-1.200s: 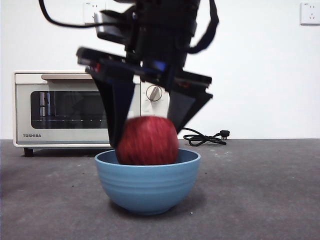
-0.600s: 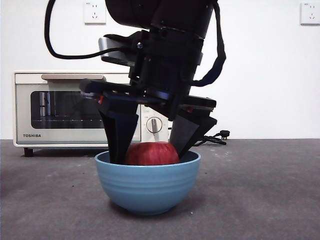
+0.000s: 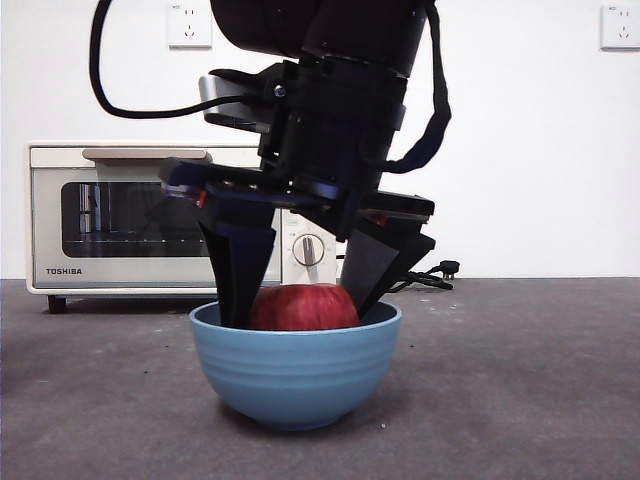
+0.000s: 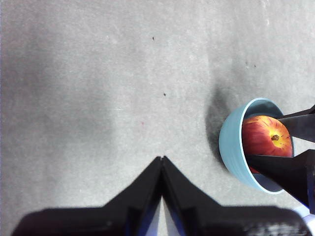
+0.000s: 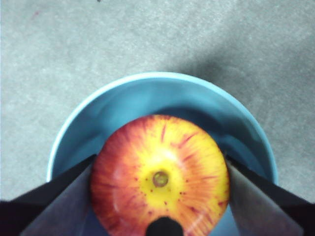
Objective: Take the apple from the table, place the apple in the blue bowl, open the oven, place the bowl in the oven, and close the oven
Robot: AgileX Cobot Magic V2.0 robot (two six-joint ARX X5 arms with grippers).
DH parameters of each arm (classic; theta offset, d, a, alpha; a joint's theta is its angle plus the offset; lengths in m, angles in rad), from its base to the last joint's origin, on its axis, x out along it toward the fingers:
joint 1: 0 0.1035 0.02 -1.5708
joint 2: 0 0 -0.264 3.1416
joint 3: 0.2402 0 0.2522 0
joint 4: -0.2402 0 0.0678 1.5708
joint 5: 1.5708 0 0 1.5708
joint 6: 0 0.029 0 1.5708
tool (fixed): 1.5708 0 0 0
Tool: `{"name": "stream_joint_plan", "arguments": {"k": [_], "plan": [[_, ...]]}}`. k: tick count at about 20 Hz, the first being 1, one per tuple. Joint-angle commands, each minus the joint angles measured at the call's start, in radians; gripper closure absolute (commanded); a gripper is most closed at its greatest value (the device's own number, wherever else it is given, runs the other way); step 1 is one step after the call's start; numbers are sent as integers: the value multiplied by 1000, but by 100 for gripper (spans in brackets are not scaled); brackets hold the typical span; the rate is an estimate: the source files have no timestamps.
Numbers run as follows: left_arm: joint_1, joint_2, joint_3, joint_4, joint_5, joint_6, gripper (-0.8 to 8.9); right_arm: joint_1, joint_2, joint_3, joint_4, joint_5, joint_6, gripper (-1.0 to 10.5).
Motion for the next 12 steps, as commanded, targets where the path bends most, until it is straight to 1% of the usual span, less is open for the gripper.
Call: {"name": "stream_joint_plan", "arguments": {"k": [1,7,11,12], "plan": [[0,0,2,1,6,16,819,1,-2,-7,6,5,12,463],[0,0,2,7,17,17,819,2,-46,24,-32,4,12,474],[0,0,5,40,40,16,819,2,-157,74,-115,4,14,479],[0,2,12,48,40,15,819,2,-200,74,-123,0,37,480]]}}
